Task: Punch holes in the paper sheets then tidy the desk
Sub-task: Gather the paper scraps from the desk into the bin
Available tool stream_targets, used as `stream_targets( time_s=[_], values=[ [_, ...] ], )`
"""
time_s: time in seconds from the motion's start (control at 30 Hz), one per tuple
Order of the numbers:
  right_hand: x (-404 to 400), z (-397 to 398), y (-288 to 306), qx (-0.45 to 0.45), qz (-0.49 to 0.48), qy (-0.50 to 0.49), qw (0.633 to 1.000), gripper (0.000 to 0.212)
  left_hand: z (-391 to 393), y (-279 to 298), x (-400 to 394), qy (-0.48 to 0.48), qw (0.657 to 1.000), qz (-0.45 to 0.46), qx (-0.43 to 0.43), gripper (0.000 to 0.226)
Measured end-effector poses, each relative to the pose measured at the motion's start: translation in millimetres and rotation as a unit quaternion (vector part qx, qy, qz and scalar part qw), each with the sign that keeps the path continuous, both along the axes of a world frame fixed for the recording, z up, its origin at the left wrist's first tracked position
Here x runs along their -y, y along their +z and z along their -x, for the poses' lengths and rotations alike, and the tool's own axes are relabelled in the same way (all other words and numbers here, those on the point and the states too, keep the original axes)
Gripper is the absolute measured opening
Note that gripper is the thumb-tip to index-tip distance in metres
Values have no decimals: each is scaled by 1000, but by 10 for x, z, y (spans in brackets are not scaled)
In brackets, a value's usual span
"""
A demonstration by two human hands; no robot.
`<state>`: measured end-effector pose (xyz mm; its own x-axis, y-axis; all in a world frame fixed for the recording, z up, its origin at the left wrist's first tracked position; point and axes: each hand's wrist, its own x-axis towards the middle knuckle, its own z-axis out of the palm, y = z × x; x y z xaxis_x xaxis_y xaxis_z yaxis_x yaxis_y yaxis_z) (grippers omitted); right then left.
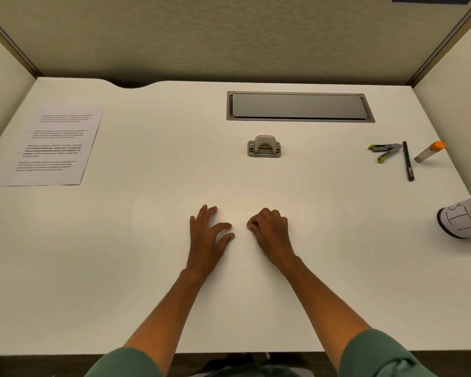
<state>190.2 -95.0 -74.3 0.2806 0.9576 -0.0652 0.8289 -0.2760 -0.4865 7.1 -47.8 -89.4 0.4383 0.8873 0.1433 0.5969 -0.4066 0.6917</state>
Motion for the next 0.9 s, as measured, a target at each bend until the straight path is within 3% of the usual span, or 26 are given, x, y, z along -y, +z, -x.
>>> stream_targets(
  time_s=[0.1, 0.3, 0.53, 0.9],
  values=[
    [-12, 4, 22, -79, -21, -51, 995, 15, -49, 6, 33, 3, 1000, 6, -3, 15],
    [6, -34, 106, -251, -91, -145, 953, 10, -238, 7, 201, 36, 999, 18, 2, 15],
    [61, -111, 97, -296, -104, -187, 931, 10, -382, 26, 227, 79, 996, 22, 16, 8],
    [138, -203, 114, -312, -122, -209, 919, 14, -461, 0, 184, 27, 999, -30, -24, 11]
  ],
)
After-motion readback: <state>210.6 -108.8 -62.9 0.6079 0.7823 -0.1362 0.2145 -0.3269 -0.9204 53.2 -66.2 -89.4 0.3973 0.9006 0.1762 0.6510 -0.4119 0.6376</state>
